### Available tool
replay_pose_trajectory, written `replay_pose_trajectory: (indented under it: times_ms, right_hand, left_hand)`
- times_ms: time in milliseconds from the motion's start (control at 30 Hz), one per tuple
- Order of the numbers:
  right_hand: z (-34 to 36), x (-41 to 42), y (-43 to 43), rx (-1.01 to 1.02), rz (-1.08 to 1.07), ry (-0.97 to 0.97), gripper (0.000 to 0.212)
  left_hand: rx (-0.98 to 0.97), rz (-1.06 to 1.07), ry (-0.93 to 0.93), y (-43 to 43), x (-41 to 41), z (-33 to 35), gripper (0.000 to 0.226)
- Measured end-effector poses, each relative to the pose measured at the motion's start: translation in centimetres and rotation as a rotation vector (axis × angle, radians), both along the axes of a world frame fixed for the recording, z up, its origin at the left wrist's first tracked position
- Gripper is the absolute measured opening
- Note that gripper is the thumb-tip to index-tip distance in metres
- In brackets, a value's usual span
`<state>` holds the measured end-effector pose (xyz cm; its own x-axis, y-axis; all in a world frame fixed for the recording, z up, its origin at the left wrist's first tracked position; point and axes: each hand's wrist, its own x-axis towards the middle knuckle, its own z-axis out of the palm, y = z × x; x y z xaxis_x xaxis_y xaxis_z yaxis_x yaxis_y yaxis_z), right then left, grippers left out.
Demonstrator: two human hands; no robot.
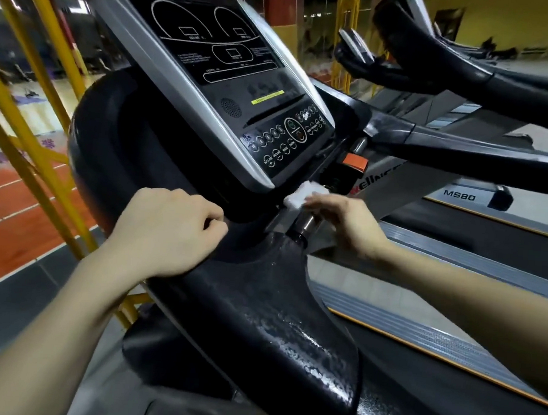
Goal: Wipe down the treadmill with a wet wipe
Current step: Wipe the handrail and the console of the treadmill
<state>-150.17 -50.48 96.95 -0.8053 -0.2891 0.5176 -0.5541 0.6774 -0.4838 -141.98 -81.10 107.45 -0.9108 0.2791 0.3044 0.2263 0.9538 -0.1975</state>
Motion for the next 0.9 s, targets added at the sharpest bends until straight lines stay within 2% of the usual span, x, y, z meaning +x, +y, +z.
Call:
replay_pose_trajectory:
  times_ms: [67,133,200,300,467,633,767,900]
  right_hand:
    - [-0.5,3.9,-0.8,-0.012,0.169,0.026,0.058]
    - [-0.8,4.3,-0.7,0.046,0.245,0.058,0.047]
    - [-0.3,1.0,0.3,0.033,0.134,0.061,0.045]
    - [0.5,-1.8,0.8,-0.096,-0.105,-0.023,0.048]
    - [-0.1,5.4,-1.3,0.004,0.077,-0.009,0.052]
    - [2.2,7.2,-1.2,-0.103,0.029,-0.217,0.044]
    - [3.8,10.9,-0.9,-0.086,0.158,-0.405,0.042]
    - [5.0,13.1,-2.3,0.040,0.223,-0.395,0.041]
  left_hand:
    - [0.005,-0.010,0.024,0.0,-0.1,-0.3,0.043]
    - [0.003,-0.018,0.040,0.1,-0.3,-0.3,0.045]
    - [-0.004,-0.020,0.033,0.1,-0.5,-0.3,0.044]
    - [-0.001,-0.031,0.047,-0.2,-0.5,-0.4,0.049]
    - [0.019,-0.055,0.067,-0.1,-0.3,-0.5,0.047]
    - [0.030,-0.064,0.074,-0.1,-0.4,-0.4,0.049]
    - [0.024,-0.112,0.087,-0.3,-0.3,-0.6,0.045]
    - [0.022,-0.180,0.092,-0.3,-0.5,-0.5,0.042]
